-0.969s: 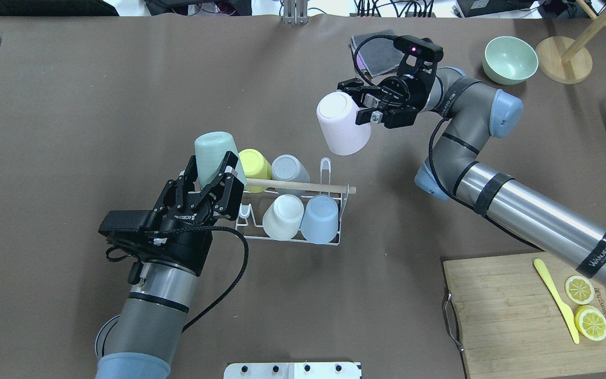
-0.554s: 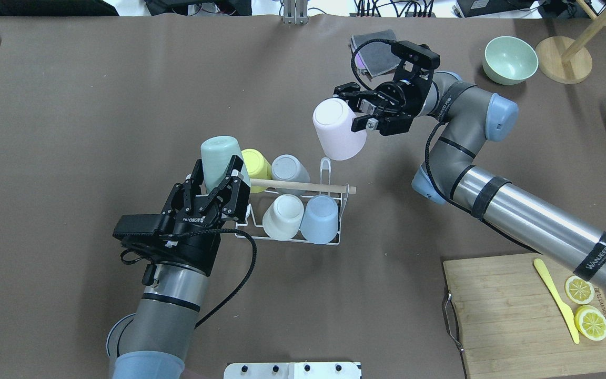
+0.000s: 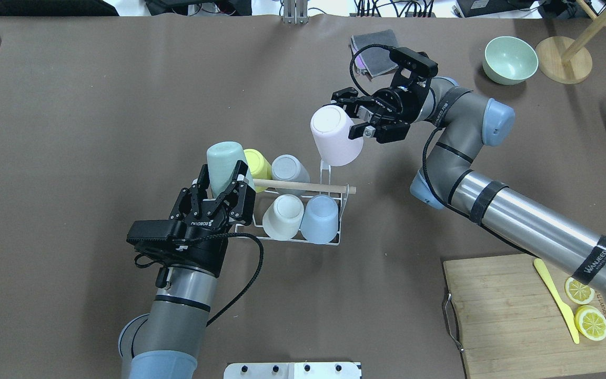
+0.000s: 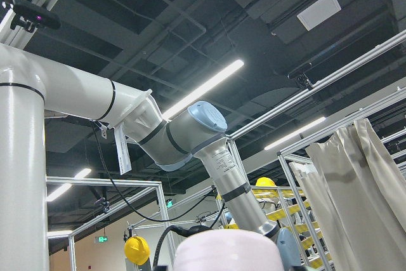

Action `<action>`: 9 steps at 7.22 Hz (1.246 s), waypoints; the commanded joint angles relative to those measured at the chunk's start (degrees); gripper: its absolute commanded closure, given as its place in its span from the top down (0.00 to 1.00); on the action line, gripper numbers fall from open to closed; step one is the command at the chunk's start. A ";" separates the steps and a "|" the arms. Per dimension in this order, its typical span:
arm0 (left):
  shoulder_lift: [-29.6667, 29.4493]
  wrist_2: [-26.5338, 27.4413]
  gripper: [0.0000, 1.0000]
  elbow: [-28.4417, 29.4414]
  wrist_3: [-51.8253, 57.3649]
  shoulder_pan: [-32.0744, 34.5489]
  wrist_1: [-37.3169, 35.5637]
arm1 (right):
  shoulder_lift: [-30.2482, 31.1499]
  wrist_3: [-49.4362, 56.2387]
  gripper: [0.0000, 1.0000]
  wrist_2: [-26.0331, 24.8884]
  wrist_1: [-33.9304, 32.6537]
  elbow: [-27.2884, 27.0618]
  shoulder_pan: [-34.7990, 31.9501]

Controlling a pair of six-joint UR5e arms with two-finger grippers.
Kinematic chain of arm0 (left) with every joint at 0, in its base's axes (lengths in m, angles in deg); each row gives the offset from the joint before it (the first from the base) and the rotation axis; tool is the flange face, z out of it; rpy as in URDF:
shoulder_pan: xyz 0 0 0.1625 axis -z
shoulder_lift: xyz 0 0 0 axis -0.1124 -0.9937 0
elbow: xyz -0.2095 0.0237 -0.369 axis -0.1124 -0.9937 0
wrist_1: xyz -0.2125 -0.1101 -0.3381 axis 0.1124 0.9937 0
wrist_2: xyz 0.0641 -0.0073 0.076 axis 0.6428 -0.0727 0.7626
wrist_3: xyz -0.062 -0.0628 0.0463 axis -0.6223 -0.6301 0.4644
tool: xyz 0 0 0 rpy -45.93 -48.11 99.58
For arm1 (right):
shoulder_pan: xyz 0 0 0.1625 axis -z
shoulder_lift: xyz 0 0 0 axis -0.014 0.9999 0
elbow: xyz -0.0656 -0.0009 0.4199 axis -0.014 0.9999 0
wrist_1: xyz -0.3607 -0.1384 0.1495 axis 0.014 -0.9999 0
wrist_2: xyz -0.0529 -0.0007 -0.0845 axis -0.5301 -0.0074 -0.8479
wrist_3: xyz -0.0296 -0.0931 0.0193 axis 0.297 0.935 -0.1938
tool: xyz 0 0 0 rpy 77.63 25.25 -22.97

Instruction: Place cup on cup holder

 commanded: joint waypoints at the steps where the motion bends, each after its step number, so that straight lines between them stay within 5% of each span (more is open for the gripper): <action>1: -0.02 0.04 0.43 0.14 0.00 -0.35 0.02 | 0.27 0.17 0.25 -0.07 -0.08 0.00 0.18; 9: -0.37 4.26 0.43 3.30 -0.09 -3.78 1.16 | 0.35 0.17 0.25 0.20 0.01 -0.09 0.18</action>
